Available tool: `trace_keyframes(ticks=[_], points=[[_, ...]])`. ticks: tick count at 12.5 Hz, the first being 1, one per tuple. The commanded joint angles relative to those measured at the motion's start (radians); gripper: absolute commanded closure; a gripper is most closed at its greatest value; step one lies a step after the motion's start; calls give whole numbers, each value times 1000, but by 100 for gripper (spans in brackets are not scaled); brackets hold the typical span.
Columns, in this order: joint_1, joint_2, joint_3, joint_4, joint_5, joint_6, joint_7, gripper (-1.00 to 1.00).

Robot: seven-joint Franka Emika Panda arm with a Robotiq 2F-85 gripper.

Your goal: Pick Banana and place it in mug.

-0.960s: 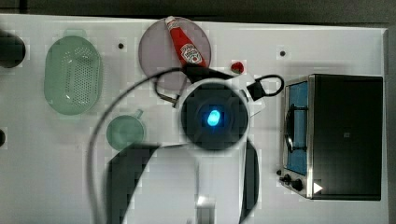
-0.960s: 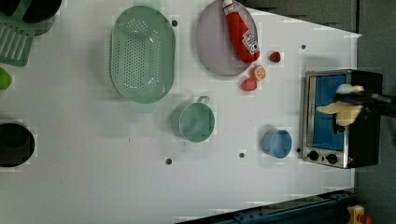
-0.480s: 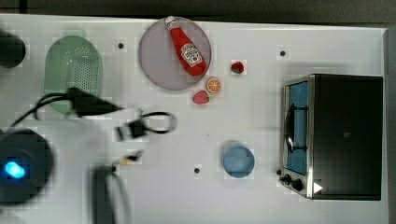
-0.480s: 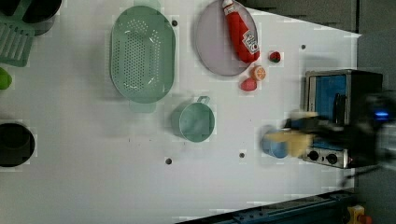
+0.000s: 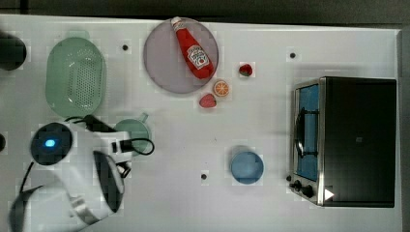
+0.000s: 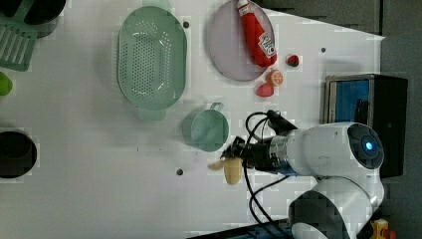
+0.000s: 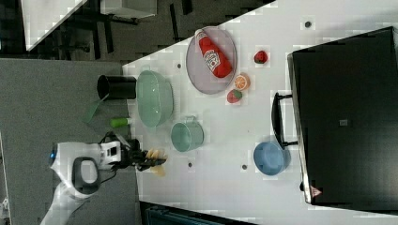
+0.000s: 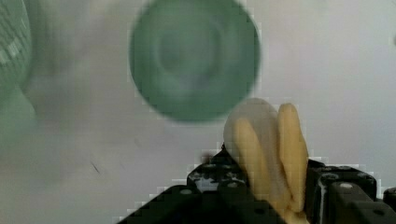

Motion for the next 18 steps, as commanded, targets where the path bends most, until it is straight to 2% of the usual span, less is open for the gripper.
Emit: trace_keyframes(ticks=[1, 4, 5, 6, 7, 10, 13, 18], points=[[-43, -8, -7, -34, -11, 93, 52, 36], [-39, 34, -3, -55, -13, 180, 52, -32], [-40, 45, -7, -56, -13, 221, 52, -74], [-41, 46, -10, -54, -13, 235, 52, -93], [-41, 41, -13, -47, -13, 242, 52, -100], [-50, -36, -41, 12, -12, 155, 52, -100], [-59, -157, -106, 123, -12, -124, 50, -100], [-74, -265, -281, 264, -15, -403, -24, -100]])
